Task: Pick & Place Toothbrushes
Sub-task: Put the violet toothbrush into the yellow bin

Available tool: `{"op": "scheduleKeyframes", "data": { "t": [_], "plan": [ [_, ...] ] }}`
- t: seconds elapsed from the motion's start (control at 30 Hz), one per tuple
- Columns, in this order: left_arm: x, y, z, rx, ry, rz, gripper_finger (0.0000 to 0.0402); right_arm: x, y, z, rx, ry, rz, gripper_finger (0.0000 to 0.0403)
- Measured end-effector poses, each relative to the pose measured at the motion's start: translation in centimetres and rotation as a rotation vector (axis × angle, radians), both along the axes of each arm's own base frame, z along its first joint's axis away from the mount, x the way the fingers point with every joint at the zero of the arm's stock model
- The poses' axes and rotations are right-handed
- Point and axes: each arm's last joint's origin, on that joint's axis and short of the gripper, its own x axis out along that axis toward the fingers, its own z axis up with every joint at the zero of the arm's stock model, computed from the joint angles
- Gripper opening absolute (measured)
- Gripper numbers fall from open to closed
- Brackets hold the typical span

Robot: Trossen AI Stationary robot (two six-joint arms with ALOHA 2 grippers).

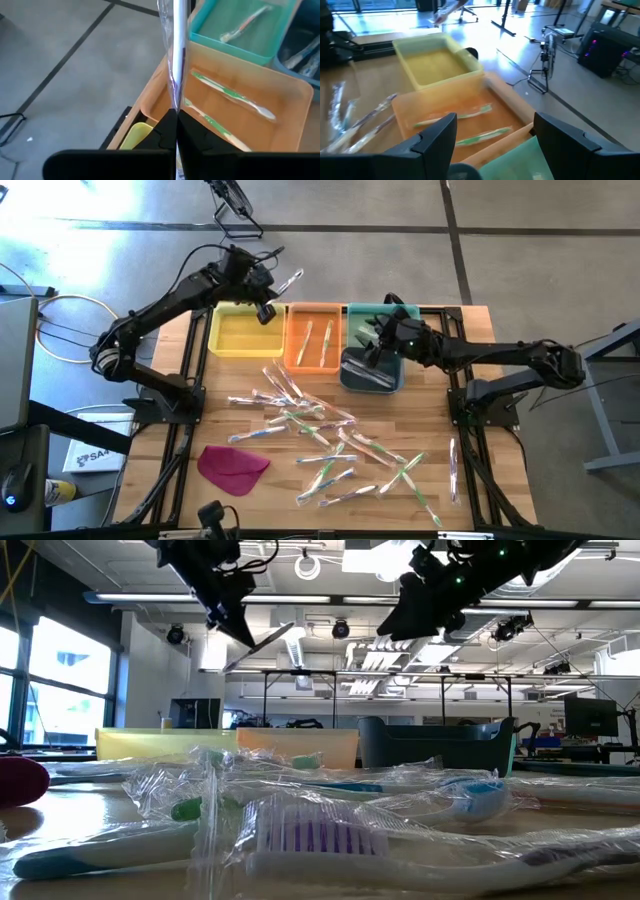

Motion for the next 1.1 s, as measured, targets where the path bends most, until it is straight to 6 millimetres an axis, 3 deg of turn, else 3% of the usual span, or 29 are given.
{"op": "scheduleKeyframes", "data": {
  "t": [0.47,1.0,1.1],
  "plan": [
    [-0.6,0.4,-0.2,0.015,0.037,-0.014,0.0,-0.6,-1.8,0.1,0.025,-0.034,-0.083,0.0259],
    [-0.8,0.2,-0.5,-0.017,0.07,-0.017,0.0,-0.6,-1.7,0.1,0.018,-0.028,-0.081,0.0259],
    [-0.8,0.2,-0.5,-0.019,0.073,-0.018,0.0,-0.7,-1.9,0.1,-0.013,-0.019,-0.158,0.0259]
  ]
}}
